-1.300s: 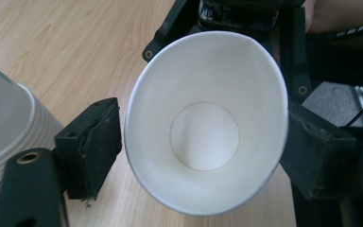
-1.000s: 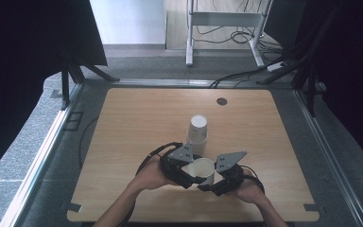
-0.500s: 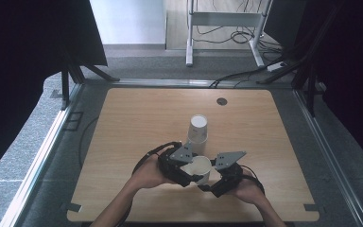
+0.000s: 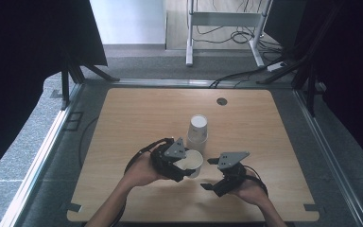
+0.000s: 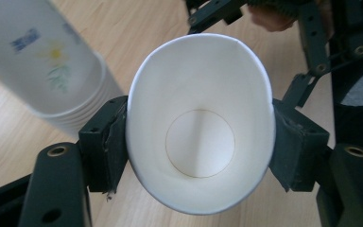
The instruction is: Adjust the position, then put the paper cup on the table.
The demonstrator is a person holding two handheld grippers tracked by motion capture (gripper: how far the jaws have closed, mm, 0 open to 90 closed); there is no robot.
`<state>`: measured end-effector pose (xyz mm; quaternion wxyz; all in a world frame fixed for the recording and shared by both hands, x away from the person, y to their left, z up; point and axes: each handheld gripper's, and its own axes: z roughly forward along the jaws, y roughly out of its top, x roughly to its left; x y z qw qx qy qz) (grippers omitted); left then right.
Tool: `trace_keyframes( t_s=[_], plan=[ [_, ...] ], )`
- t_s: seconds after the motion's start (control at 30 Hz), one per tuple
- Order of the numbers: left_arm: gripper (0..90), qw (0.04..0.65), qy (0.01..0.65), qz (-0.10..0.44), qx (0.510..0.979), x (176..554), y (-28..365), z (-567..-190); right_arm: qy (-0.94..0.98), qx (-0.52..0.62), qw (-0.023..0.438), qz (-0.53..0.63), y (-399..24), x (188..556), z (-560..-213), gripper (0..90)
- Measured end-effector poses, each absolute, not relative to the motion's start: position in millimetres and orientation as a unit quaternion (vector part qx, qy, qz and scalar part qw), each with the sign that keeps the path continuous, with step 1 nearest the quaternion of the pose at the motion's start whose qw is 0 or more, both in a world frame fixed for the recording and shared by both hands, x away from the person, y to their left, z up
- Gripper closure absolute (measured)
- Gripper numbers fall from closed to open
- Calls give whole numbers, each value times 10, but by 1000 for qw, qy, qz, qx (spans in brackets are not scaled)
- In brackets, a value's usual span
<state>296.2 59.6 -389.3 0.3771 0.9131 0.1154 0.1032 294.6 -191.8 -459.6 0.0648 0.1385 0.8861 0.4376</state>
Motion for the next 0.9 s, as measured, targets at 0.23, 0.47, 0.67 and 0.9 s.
trace_keyframes(
  t_s=[0.23, 0.47, 0.67, 0.9],
  plan=[
    [301, 362, 137, 121, 914, 2998, 730, -3874, 883, 154, 74, 437, -1997, 2955, -4584, 82],
    [301, 355, 165, 132, 911, 3035, 873, -3865, 880, 170, 81, 436, -2098, 2949, -4577, 77],
    [301, 347, 183, 143, 909, 3077, 987, -3857, 877, 177, 88, 437, -2158, 2949, -4560, 68],
    [301, 336, 208, 156, 905, 3134, 1121, -3851, 873, 185, 96, 440, -2229, 2945, -4547, 38]
  ],
)
